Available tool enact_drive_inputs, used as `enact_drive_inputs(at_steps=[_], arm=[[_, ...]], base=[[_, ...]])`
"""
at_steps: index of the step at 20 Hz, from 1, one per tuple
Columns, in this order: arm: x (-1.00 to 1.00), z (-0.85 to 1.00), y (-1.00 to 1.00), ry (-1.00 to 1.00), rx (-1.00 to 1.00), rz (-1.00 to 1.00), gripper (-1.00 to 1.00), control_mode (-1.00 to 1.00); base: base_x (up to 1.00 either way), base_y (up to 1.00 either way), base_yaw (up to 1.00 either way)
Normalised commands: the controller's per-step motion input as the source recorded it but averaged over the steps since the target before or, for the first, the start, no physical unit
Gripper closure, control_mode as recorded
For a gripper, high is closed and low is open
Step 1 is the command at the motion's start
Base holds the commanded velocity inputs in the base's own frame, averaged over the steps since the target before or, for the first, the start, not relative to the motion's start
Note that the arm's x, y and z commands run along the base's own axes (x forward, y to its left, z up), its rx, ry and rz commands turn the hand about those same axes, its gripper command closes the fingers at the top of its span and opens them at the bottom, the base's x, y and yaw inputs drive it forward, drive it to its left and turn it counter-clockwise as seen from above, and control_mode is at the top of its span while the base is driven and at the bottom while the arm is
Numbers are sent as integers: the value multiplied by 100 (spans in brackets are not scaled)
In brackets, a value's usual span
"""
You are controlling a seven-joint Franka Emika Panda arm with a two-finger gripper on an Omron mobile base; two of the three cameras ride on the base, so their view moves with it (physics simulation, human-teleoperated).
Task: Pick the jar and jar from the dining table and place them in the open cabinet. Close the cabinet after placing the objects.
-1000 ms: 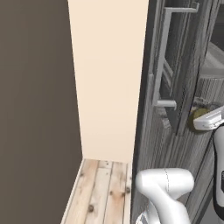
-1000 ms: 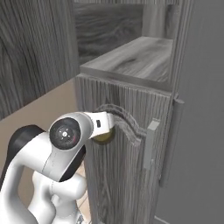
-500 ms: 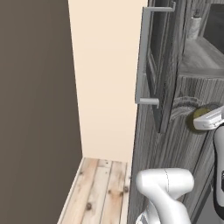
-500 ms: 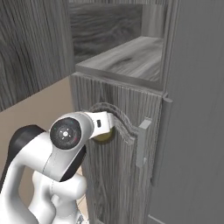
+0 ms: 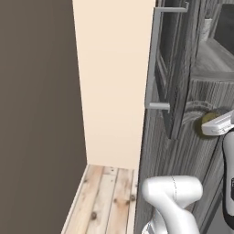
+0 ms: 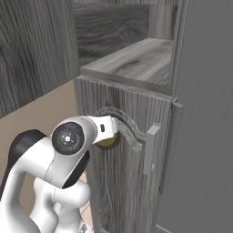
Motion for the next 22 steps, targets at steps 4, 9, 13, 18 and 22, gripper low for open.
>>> enact_drive_inputs(at_steps=[4, 9, 13, 18, 22], arm=[[0, 0, 0, 0, 0, 0, 100, 100], [0, 0, 0, 0, 0, 0, 100, -100], [0, 0, 0, 0, 0, 0, 100, -100], [-1, 6, 0, 0, 0, 0, 100, -100], [-16, 28, 0, -1, 0, 2, 100, -100]], base=[[0, 16, 0], [0, 3, 0], [0, 0, 0], [0, 0, 0], [0, 0, 0]])
